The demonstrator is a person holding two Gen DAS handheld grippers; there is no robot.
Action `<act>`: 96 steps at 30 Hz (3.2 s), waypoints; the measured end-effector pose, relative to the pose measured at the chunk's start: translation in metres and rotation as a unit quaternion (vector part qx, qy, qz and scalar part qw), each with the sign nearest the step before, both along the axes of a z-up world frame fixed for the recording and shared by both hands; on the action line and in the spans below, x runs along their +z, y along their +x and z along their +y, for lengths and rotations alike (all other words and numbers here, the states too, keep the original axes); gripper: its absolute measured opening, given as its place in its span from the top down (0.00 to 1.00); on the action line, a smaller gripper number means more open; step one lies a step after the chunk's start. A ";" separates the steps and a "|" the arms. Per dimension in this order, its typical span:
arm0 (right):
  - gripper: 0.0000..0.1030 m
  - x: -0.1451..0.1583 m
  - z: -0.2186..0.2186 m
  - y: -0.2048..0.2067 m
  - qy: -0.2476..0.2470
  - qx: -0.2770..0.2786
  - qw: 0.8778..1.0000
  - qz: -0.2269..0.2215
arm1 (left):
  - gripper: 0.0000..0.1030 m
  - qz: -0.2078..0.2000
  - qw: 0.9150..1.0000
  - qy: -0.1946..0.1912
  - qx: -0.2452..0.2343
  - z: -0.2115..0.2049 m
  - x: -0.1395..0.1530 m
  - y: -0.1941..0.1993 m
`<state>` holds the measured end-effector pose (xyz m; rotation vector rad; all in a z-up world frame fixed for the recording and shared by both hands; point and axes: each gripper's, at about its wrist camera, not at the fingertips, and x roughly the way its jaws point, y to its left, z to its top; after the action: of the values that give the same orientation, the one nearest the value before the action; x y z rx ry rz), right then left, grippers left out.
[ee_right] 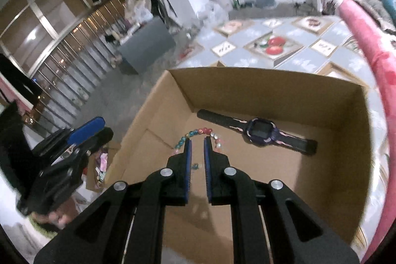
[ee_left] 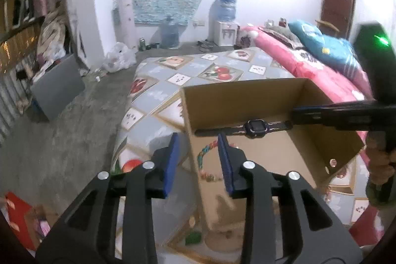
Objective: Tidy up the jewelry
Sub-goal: 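Open both tools to release the bead bracelet into the box, then move both tools back toward the silver ring on the table, then close the left tool on the small silver ring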
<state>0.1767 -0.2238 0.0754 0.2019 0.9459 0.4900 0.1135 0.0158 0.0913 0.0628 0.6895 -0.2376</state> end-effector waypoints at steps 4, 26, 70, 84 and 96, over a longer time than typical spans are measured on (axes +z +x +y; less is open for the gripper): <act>0.90 0.006 -0.023 -0.053 0.023 0.004 1.000 -0.020 | 0.60 -0.007 1.000 -0.013 0.001 0.014 -0.005 -0.038; 0.90 -0.072 -0.074 -0.084 0.038 -0.115 0.992 0.043 | 0.52 0.085 0.995 -0.037 0.045 -0.002 -0.084 -0.031; 0.06 -0.132 -0.020 -0.167 -0.219 -0.084 0.971 0.048 | 0.07 0.160 0.983 0.069 -0.055 -0.044 -0.151 -0.087; 0.29 -0.101 -0.021 -0.169 -0.116 -0.050 0.992 -0.012 | 0.10 0.154 0.984 0.014 -0.090 -0.037 -0.141 -0.086; 0.56 -0.099 -0.001 -0.165 -0.089 -0.008 0.996 -0.028 | 0.65 0.142 0.980 0.042 -0.136 -0.051 -0.137 -0.092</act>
<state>0.0114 -0.2251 -0.0232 0.0346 0.9261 0.3913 0.0213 -0.0348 -0.0460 0.2085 0.9767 -0.4857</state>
